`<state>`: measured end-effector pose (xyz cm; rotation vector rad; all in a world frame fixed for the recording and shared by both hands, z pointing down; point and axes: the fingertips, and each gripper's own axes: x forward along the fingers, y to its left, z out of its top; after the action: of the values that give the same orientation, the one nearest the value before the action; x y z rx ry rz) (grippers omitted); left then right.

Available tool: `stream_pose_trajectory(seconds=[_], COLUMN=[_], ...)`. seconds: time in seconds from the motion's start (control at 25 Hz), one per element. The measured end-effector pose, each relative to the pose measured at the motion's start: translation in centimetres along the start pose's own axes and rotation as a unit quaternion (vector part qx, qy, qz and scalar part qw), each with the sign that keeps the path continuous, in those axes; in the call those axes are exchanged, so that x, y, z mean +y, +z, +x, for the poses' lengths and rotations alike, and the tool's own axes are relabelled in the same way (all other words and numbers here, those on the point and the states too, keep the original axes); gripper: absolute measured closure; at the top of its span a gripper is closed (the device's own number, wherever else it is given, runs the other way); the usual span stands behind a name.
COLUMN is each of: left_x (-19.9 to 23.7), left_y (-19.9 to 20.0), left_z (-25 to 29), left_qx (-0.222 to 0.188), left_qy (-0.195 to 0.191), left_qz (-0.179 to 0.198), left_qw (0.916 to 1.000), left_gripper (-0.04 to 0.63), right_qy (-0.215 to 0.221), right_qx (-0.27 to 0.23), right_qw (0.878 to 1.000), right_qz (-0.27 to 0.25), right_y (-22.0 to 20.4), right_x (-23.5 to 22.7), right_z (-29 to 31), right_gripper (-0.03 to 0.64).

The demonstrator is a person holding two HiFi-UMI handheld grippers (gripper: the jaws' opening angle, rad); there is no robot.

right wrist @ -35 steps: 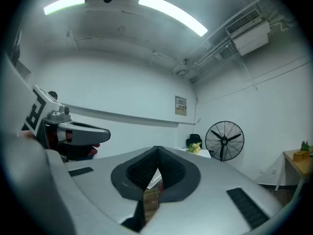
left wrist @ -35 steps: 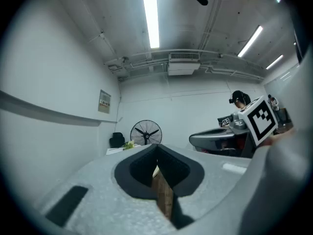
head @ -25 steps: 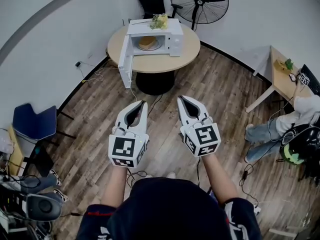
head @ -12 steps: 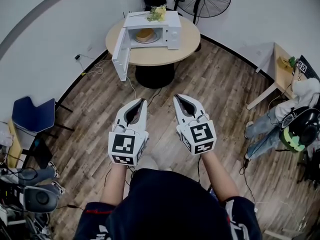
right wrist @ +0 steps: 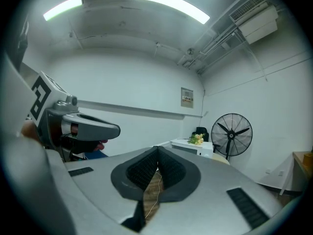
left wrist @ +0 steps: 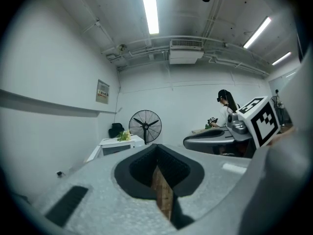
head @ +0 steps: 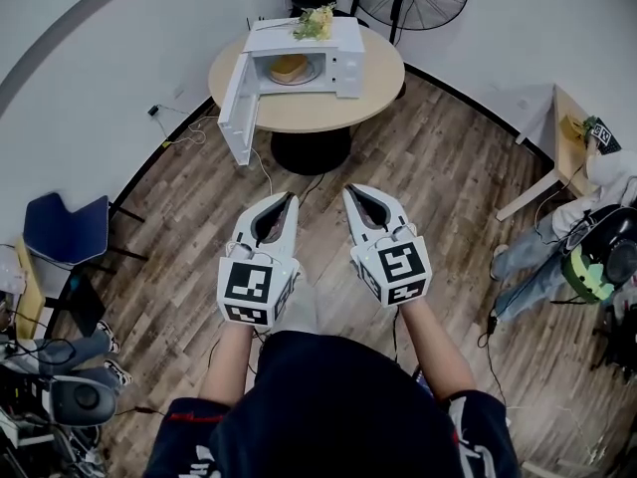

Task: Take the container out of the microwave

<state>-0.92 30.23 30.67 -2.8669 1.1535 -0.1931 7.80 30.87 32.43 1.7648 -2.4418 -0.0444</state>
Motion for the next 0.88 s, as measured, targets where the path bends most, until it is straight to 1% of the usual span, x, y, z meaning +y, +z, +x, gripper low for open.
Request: stream_pose_trajectory(seconds=[0.16,0.28,0.4,0.64,0.88], left_x=[2.4,4.8,7.8,14.5,20.3], left_y=[-0.4,-0.3,0.1,0.5,0.9], left_z=[3.2,5.6,7.7,12.4,17.1], left_qx=[0.005,0.002,-0.003,-0.002,-0.009], left_qy=[-0.003,-0.005,-0.004,-0.009,-0.019], left_qz=[-0.004,-0.004,-0.007,-0.017,-0.019], left_qw=[1.0000,1.0000,1.0000,0.9998,0.9996], left_gripper=[0.581,0.581,0.581,0.581,0.581], right_qy=[0.001,0.000,-0.003,-0.006,-0.010], right_qx=[0.008,0.005,0.004,0.013,0.018], right_qw=[1.000,1.000,1.000,1.000,1.000], right_qz=[0.001,0.004,0.007,-0.005,-0.011], right_y=[-0.4,-0.1,0.4,1.6,2.4], right_x=[-1.6,-2.9,-3.7,-5.2,-6.7], right_z=[3.7,6.7,9.9,17.5,24.8], right_gripper=[0.612,0.612,0.612,0.612,0.612])
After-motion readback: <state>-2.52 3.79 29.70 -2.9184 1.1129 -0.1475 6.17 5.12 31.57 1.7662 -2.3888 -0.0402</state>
